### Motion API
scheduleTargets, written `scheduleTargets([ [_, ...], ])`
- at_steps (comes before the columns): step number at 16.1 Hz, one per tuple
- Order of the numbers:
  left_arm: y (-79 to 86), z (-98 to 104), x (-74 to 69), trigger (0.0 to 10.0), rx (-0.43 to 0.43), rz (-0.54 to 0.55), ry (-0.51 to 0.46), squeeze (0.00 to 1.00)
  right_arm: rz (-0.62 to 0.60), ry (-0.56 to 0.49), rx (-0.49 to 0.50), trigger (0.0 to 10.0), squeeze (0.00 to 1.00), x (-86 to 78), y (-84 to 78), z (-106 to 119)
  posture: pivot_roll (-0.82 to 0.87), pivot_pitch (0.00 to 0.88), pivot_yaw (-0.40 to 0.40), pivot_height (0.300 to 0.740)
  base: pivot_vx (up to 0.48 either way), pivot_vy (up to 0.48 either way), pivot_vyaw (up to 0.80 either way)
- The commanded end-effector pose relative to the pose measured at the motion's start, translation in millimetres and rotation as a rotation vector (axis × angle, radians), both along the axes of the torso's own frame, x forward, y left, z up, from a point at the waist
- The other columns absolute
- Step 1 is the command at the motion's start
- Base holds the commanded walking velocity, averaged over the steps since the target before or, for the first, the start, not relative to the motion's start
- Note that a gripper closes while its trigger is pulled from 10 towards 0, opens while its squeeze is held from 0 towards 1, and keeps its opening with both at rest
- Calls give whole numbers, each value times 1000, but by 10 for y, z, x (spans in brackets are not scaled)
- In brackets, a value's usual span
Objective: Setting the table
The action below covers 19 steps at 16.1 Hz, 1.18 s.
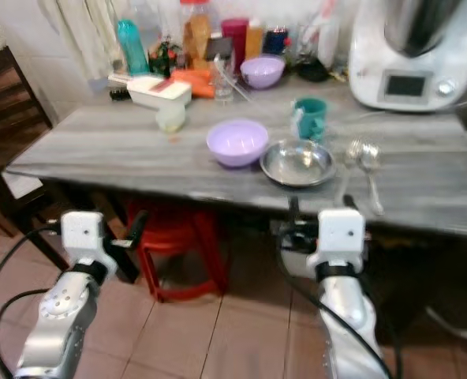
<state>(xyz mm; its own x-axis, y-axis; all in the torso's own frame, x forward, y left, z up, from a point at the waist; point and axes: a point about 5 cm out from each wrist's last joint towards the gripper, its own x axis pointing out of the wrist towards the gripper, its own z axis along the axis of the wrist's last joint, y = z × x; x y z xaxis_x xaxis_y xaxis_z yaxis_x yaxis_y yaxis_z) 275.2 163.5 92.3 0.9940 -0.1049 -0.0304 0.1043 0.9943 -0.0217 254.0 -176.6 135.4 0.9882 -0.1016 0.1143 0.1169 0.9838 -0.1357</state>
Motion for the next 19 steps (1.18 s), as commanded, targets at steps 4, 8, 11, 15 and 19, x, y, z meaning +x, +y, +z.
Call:
scheduleTargets([
  [4, 58, 24, 20, 10000, 26, 17, -5, 0, -14, 68, 4, 10000, 0, 60, -2, -128, -64, 0, 78, 740, -325, 0, 0],
  [8, 45, -15, 19, 10000, 28, 12, 2, 0, 34, 74, 13, 10000, 0, 75, 58, -183, -65, 0, 79, 740, -161, 0, 0],
  [11, 116, -181, 8, 10000, 47, 43, 53, 0, 63, 139, 54, 10000, 0, 54, 78, -323, -60, 0, 79, 740, 0, 0, 0],
  [15, 197, -548, -56, 10000, 73, 62, 187, 0, 89, 191, 68, 10000, 0, 110, 68, -533, -52, 0, 75, 740, 0, 0, 400],
  [19, 323, -1012, -215, 10000, 125, 97, 387, 0, 158, 251, 49, 10000, 0, 206, 138, -730, -44, 0, 68, 740, 0, 0, 800],
])
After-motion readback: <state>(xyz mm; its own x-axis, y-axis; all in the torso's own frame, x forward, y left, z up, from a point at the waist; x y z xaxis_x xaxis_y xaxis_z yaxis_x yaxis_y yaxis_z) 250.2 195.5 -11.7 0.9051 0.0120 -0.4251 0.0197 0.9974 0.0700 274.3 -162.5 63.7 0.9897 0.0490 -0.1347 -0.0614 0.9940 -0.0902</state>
